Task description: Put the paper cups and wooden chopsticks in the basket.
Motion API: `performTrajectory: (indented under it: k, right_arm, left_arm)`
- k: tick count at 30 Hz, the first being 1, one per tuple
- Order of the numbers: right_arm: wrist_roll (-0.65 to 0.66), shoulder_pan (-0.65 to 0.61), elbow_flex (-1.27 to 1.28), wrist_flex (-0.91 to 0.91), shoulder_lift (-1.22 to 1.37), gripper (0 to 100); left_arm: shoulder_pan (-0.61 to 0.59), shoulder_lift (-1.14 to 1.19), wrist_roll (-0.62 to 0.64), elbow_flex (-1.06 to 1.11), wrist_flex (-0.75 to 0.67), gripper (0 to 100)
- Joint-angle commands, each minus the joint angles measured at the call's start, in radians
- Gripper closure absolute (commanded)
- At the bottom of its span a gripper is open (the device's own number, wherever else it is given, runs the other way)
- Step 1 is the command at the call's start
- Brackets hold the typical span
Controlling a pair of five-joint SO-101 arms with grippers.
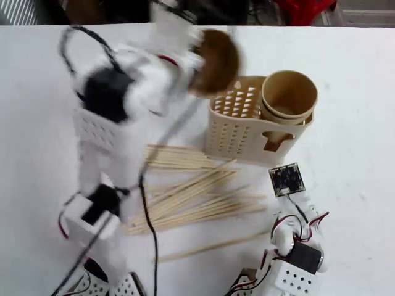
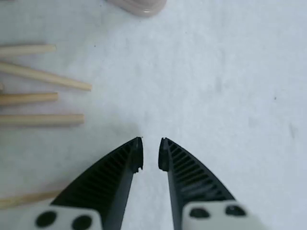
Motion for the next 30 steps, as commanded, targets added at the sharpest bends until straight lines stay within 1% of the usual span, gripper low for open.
performTrajectory:
  k: [1, 4, 10, 15, 24, 28, 30]
  right_arm:
    - [0.005, -0.004, 0.009, 0.005, -0.016, 93.2]
    - [0.005, -0.005, 0.009, 0.005, -0.016, 93.2]
    - [0.005, -0.005, 0.009, 0.005, -0.016, 93.2]
    - [0.005, -0.005, 0.009, 0.005, -0.016, 93.2]
    - [0.005, -0.005, 0.009, 0.005, -0.016, 93.2]
    - [0.005, -0.005, 0.009, 0.005, -0.016, 93.2]
    - [0.005, -0.005, 0.009, 0.005, -0.016, 93.2]
  left_arm:
    - [0.225, -0.016, 0.014, -0.104, -0.115, 98]
    - [0.286, -0.012, 0.015, -0.095, -0.207, 98]
    - [0.363, 0.059, 0.012, 0.0, -0.272, 97]
    - [0.346, 0.168, 0.009, 0.06, -0.353, 97]
    - [0.295, 0.194, 0.014, 0.06, -0.356, 97]
    - [0.294, 0.196, 0.014, 0.06, -0.354, 88]
    - [0.292, 0.196, 0.014, 0.06, -0.356, 86]
